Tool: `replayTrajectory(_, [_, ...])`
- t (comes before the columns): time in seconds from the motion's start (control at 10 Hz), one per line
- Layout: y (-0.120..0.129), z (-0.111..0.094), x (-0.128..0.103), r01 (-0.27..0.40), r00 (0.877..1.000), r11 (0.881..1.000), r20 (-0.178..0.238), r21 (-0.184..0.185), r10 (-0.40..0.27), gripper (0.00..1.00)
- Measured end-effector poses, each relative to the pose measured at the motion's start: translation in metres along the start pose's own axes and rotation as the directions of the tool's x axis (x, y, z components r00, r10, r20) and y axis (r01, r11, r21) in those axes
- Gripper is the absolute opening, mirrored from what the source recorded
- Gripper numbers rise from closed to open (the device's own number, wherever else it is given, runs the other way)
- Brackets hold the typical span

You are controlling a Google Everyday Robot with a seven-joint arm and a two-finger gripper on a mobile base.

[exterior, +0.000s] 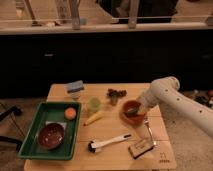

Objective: Place pepper in table surface

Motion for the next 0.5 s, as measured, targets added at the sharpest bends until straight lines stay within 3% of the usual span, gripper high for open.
replayTrajectory(0.5, [0.005,0.02,0.008,0.016,1.0,0.999,-0.002,-0.042,-0.016,0.66])
